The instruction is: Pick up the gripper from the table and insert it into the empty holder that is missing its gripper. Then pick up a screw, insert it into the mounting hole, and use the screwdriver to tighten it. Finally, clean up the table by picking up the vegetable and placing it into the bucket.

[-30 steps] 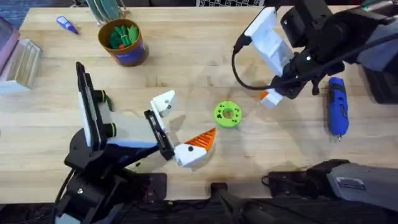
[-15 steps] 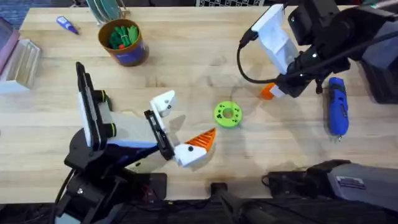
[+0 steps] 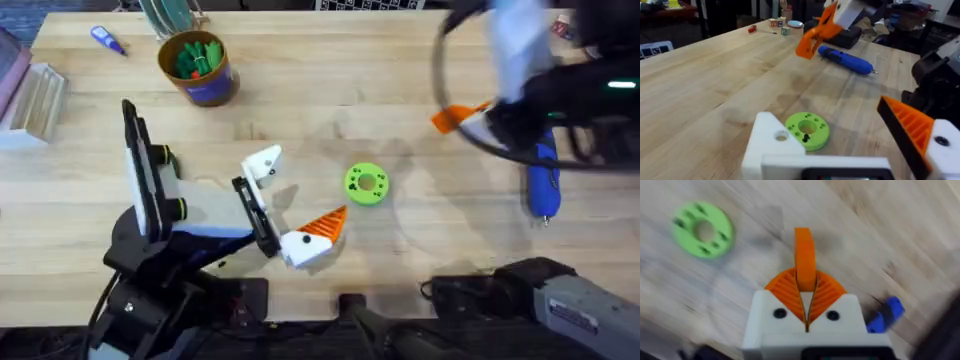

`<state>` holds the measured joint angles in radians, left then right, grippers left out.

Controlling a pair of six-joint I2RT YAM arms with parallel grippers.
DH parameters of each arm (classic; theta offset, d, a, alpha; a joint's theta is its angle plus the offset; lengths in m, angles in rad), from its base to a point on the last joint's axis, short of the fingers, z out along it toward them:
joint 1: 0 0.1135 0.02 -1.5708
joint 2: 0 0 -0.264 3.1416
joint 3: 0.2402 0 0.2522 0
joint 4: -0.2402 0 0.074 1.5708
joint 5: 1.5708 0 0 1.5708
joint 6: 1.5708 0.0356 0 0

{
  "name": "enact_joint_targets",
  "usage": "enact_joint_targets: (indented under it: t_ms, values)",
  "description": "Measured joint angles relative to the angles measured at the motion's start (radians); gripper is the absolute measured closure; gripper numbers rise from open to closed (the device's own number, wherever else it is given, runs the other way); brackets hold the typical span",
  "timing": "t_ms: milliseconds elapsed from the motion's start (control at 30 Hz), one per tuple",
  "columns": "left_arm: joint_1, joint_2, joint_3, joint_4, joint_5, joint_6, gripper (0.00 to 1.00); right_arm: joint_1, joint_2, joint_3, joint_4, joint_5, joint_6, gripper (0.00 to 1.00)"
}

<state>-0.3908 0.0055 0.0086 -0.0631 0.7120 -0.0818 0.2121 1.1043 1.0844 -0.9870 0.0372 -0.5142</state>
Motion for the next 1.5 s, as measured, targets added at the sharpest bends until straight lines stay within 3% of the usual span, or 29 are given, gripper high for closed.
enact_joint_targets:
  t_ms: [167,267,367,567,933,1267,1500]
  values:
    - [0.000,0.000,0.000,0.000,0.000,0.000,0.092,-0.154,-0.128,-0.015,0.058,-0.420,0.036,0.992]
    - [0.000,0.000,0.000,0.000,0.000,0.000,0.091,-0.215,-0.124,-0.070,0.111,-0.679,0.064,0.992]
    - [0.000,0.000,0.000,0.000,0.000,0.000,0.091,-0.222,-0.065,-0.117,0.158,-0.844,0.147,0.992]
    - [0.000,0.000,0.000,0.000,0.000,0.000,0.091,-0.159,0.101,-0.129,0.179,-1.014,0.333,0.992]
    - [0.000,0.000,0.000,0.000,0.000,0.000,0.092,0.020,0.420,-0.130,0.208,-1.326,0.519,0.992]
    - [0.000,0.000,0.000,0.000,0.000,0.000,0.092,0.174,0.460,-0.130,0.402,-1.430,0.660,0.993]
    - [0.004,0.000,0.000,0.000,-0.002,0.000,0.092,0.186,0.460,-0.130,0.454,-1.442,0.744,0.993]
